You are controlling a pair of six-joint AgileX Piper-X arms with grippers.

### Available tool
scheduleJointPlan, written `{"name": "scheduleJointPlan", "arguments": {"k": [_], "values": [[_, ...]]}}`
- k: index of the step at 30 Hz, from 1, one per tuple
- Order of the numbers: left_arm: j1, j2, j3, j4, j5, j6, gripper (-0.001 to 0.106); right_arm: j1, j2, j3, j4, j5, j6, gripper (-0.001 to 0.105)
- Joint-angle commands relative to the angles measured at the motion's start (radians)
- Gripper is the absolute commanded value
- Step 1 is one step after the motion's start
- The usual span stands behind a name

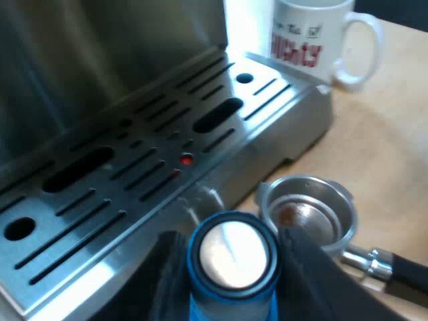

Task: Grind coffee beans and then tamp

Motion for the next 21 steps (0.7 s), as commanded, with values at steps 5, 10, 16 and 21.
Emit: {"name": "scheduleJointPlan", "arguments": {"k": [5,10,16,21], "values": [[-0.003,-0.021,-0.039,0.072,0.016,-0.005,0.011,-0.043,-0.001,0.015,0.033,-0.038,0.002,0.059],[-0.005,-0.021,-0.113,0.177,0.018,-0.002,0.011,-0.043,-0.007,0.073,-0.003,-0.035,0.006,0.059],[-0.018,-0.021,-0.19,0.226,0.02,0.032,0.011,-0.043,-0.073,0.178,-0.113,-0.027,0.043,0.059],[-0.11,-0.015,-0.197,0.226,0.017,0.112,0.011,-0.043,-0.08,0.186,-0.113,-0.027,0.025,0.059]]}}
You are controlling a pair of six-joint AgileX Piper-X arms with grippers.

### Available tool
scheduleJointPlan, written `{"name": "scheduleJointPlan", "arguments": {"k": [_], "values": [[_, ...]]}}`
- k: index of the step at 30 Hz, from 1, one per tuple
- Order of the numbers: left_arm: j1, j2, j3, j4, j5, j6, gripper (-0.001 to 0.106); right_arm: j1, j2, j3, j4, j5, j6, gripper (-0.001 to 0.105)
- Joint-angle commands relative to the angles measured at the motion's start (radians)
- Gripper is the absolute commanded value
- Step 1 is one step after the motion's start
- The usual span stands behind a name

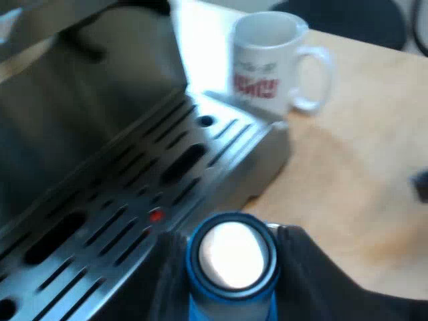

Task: Grind coffee beans and then tamp

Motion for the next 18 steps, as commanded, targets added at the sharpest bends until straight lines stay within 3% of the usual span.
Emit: {"name": "scheduleJointPlan", "arguments": {"k": [1,5,10,18], "values": [[-0.066,0.004,-0.008,0.002,-0.005,0.027,0.011,-0.005,-0.004,-0.001,-0.02,0.005,-0.02,0.059],[-0.14,0.053,-0.016,-0.014,-0.054,0.027,0.011,-0.005,-0.004,-0.001,-0.022,0.005,-0.02,0.059],[-0.199,0.147,-0.062,-0.042,-0.062,0.027,0.011,-0.005,-0.004,-0.001,-0.022,0.005,-0.02,0.059],[-0.211,0.299,-0.16,-0.051,-0.069,0.027,0.011,-0.005,-0.004,-0.001,-0.022,0.005,-0.02,0.059]]}}
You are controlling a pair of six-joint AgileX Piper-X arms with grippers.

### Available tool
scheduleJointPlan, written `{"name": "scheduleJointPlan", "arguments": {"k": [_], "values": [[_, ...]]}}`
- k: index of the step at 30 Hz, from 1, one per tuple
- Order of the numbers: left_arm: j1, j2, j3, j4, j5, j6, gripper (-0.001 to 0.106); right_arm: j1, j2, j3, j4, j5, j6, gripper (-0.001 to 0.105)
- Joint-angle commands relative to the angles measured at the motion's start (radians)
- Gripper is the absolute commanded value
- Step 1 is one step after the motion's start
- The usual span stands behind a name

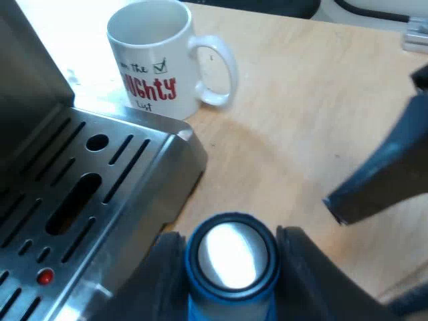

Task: Grind coffee beans and then tamp

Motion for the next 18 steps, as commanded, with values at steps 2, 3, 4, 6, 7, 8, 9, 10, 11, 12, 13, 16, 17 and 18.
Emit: {"name": "scheduleJointPlan", "arguments": {"k": [2,3,4,6,7,8,9,10,11,12,13,16,17,18], "values": [[-0.003,0.039,-0.022,-0.044,-0.006,0.007,0.011,-0.005,-0.004,-0.001,-0.007,0.005,-0.013,0.059],[-0.003,0.052,-0.022,-0.061,-0.006,0.007,0.011,-0.005,-0.004,-0.001,-0.007,0.005,-0.013,0.059],[-0.003,0.056,-0.022,-0.067,-0.006,0.007,0.011,-0.005,-0.004,-0.001,-0.007,0.005,-0.013,0.059],[-0.003,0.069,-0.022,-0.082,-0.006,0.007,0.011,-0.005,-0.004,-0.001,-0.007,0.005,-0.013,0.059],[-0.003,0.074,-0.022,-0.085,-0.006,0.007,0.011,-0.005,-0.004,-0.001,-0.007,0.005,-0.013,0.059],[-0.003,0.08,-0.022,-0.087,-0.006,0.007,0.011,-0.005,-0.004,-0.001,-0.007,0.005,-0.013,0.059],[-0.003,0.088,-0.022,-0.087,-0.006,0.007,0.011,-0.005,-0.004,-0.001,-0.007,0.005,-0.013,0.059],[-0.003,0.091,-0.022,-0.087,-0.006,0.007,0.011,-0.005,-0.004,-0.001,-0.007,0.005,-0.013,0.059],[-0.003,0.1,-0.022,-0.087,-0.006,0.007,0.011,-0.005,-0.004,-0.001,-0.007,0.005,-0.013,0.059],[-0.003,0.111,-0.022,-0.089,-0.006,0.007,0.011,-0.005,-0.004,-0.001,-0.007,0.005,-0.013,0.059],[-0.003,0.117,-0.022,-0.09,-0.006,0.007,0.011,-0.005,-0.004,-0.001,-0.007,0.005,-0.013,0.059],[-0.001,0.151,-0.022,-0.118,-0.017,0.007,0.011,-0.005,-0.004,-0.001,-0.007,0.005,-0.013,0.059],[0.0,0.162,-0.022,-0.133,-0.02,0.007,0.011,-0.005,-0.004,-0.001,-0.007,0.005,-0.013,0.059],[-0.001,0.173,-0.022,-0.143,-0.022,0.007,0.011,-0.005,-0.004,-0.001,-0.007,0.005,-0.013,0.059]]}}
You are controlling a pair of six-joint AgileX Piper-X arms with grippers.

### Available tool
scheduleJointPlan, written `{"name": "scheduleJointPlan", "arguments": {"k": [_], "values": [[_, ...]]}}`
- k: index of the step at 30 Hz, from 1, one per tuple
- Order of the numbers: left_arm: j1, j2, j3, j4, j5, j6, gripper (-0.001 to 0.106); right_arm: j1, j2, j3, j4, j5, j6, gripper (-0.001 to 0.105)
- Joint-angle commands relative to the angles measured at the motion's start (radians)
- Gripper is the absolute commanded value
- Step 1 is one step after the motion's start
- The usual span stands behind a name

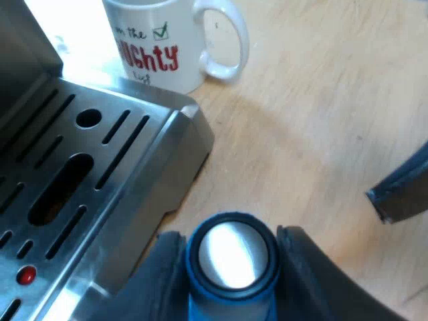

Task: Grind coffee beans and then tamp

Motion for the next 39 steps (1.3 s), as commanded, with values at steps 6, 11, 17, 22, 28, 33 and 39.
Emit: {"name": "scheduleJointPlan", "arguments": {"k": [6,11,17,22,28,33,39], "values": [[0.002,0.05,-0.01,-0.057,-0.023,0.007,0.011,-0.005,-0.004,-0.001,-0.007,0.005,-0.013,0.059],[0.002,0.058,-0.01,-0.057,-0.061,0.007,0.011,-0.005,-0.004,-0.001,-0.007,0.005,-0.013,0.059],[0.002,0.058,-0.01,-0.057,-0.063,0.007,0.011,-0.005,-0.004,-0.001,-0.007,0.005,-0.013,0.059],[0.002,0.058,-0.01,-0.057,-0.063,0.007,0.011,-0.005,-0.004,-0.001,-0.007,0.005,-0.013,0.059],[0.002,0.058,-0.01,-0.049,-0.063,0.007,0.011,-0.005,-0.004,-0.001,-0.007,0.005,-0.013,0.059],[0.002,0.067,-0.008,-0.048,-0.063,0.007,0.011,-0.005,-0.004,-0.001,-0.007,0.005,-0.013,0.059],[0.002,0.103,-0.008,-0.048,-0.063,0.007,0.011,-0.005,-0.004,-0.001,-0.007,0.005,-0.013,0.059]]}}
